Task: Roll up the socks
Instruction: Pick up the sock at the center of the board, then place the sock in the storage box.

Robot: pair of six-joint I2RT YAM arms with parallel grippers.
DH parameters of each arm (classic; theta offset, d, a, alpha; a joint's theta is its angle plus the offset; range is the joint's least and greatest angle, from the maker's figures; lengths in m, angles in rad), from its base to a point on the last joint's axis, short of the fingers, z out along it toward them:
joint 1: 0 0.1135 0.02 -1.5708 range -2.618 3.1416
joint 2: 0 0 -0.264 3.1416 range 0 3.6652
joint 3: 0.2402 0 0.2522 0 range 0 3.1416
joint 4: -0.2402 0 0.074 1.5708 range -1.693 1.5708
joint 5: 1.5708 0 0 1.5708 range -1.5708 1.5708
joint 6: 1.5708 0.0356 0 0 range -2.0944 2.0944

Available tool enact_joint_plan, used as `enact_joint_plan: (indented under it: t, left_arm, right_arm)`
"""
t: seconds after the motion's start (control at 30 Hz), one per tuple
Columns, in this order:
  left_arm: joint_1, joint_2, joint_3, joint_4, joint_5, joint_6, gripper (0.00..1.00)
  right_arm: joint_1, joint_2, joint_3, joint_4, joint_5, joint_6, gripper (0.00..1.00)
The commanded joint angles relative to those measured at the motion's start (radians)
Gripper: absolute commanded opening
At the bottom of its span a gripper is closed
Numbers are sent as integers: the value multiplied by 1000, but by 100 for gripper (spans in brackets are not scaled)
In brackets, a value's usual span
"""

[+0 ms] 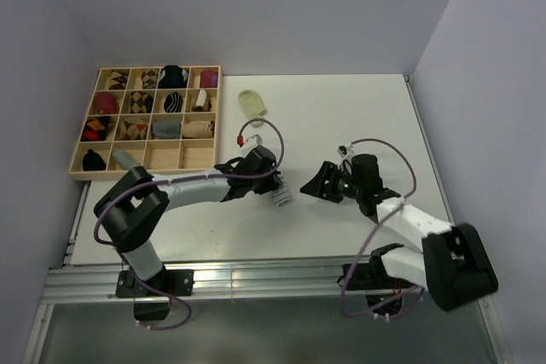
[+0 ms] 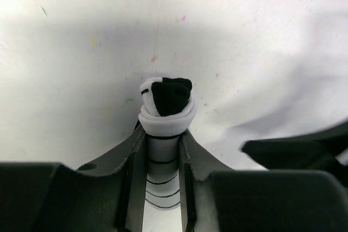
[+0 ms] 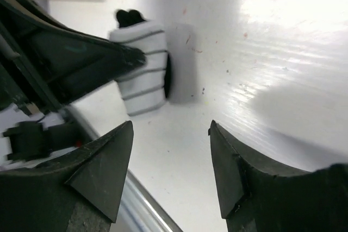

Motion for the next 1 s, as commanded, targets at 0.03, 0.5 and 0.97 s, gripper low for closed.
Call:
enact_joint_plan:
  t: [0.03, 0.5, 0.97]
  left_arm:
    - [26, -130, 103, -97, -116, 130, 0]
    - [555, -463, 137, -237, 14, 372, 0]
    - [1074, -244, 134, -217, 307, 400, 0]
  right_arm:
    - [5, -242, 111, -375, 242, -168, 68]
    - [3, -626, 199, -522, 436, -219, 82]
    - [3, -687, 167, -509, 436, -257, 82]
